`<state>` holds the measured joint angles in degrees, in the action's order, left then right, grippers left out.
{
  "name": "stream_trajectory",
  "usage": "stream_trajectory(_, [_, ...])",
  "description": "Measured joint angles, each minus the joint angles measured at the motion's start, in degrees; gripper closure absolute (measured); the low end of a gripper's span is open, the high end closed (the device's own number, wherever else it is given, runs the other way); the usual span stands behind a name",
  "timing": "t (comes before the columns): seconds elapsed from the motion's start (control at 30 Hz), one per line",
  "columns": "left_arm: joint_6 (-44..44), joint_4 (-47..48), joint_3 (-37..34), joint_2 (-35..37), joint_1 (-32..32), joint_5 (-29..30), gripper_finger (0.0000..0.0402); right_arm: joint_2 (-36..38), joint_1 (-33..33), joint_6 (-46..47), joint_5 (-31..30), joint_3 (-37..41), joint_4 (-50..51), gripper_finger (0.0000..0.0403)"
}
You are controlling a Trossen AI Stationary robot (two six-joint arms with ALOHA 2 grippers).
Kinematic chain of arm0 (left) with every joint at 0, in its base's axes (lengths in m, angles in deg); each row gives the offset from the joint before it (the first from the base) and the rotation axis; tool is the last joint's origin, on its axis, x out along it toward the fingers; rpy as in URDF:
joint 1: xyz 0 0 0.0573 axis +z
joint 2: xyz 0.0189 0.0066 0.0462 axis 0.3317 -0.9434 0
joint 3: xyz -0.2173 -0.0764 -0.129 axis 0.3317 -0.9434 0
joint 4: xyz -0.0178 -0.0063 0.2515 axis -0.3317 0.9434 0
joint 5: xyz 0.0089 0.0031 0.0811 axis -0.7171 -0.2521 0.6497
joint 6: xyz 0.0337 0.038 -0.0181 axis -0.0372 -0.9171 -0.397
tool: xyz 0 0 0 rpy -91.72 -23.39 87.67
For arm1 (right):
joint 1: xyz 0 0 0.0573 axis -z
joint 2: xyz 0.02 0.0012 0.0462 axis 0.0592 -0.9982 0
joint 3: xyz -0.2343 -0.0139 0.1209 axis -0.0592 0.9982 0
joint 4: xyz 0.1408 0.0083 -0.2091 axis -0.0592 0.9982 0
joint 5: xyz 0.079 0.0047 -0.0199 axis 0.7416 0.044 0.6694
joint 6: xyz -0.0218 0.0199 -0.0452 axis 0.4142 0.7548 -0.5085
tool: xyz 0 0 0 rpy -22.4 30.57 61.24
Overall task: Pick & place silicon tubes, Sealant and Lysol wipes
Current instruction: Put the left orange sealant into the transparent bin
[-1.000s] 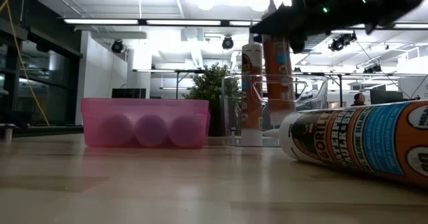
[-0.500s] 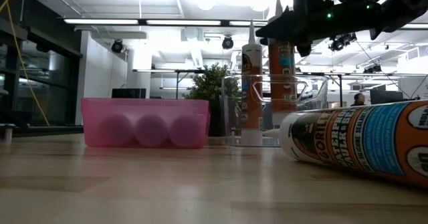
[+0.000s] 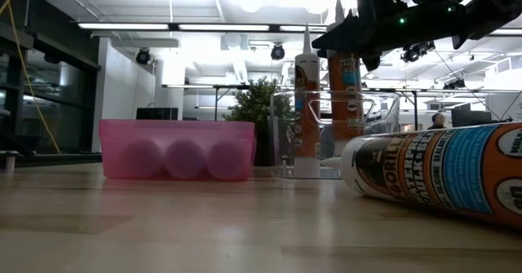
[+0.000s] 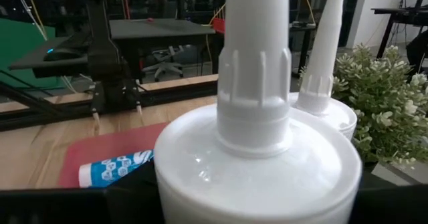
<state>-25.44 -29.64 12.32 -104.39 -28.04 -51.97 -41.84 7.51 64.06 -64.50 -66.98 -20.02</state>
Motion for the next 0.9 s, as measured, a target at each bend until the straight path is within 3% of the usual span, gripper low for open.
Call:
stream_trajectory(0.53, [-0.2,0.0,0.0,0.0,0.0,0.1,0.0032,0.0,0.0,0.4,1.6,0.0,1.1,0.0209])
stream_trajectory(0.9, [-1.4,0.0,0.0,0.0,0.0,0.2,0.0032,-5.2,-0.8,1.1,3.0,0.0,-2.2,0.0209])
